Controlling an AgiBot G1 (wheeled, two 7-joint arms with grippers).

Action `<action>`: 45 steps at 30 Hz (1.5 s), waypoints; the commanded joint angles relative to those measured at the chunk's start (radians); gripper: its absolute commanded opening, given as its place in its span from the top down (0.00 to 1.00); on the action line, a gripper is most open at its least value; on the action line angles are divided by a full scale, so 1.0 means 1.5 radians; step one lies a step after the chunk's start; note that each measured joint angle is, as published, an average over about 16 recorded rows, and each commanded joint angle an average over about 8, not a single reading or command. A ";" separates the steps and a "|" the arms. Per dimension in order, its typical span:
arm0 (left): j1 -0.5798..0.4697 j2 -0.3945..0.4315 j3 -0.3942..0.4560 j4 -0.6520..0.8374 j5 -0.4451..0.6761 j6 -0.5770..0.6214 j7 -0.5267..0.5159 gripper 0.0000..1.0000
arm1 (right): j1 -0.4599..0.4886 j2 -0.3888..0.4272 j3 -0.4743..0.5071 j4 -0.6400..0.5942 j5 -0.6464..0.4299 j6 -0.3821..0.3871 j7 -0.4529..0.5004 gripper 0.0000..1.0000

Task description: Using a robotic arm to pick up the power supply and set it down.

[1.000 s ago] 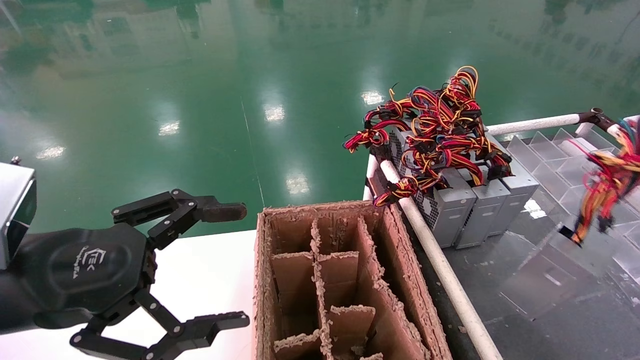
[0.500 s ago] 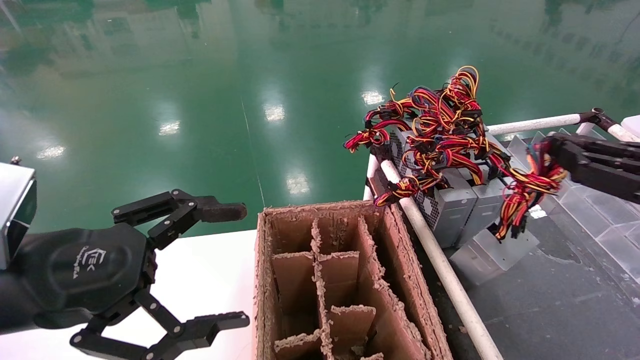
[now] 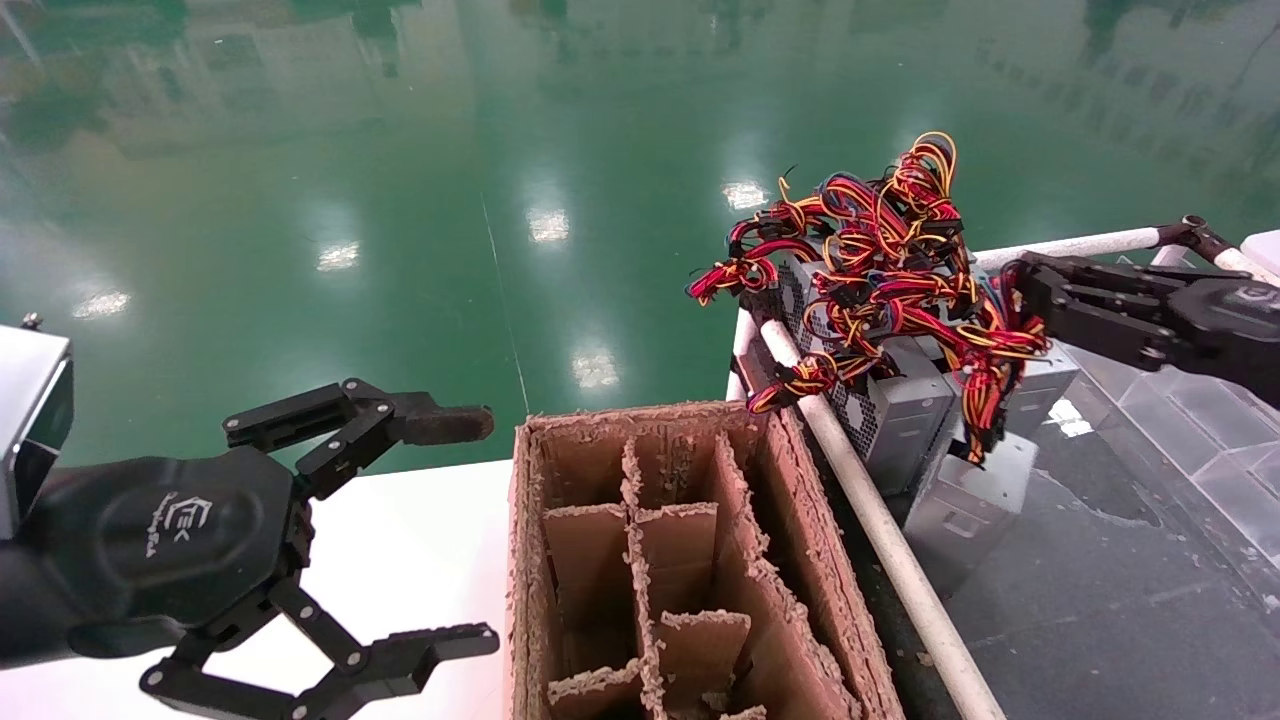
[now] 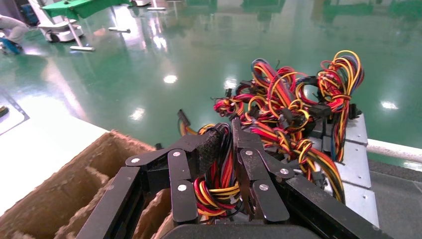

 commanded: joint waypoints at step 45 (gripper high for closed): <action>0.000 0.000 0.001 0.000 -0.001 -0.001 0.001 0.00 | 0.146 -0.099 -0.048 -0.117 -0.140 -0.068 0.085 0.00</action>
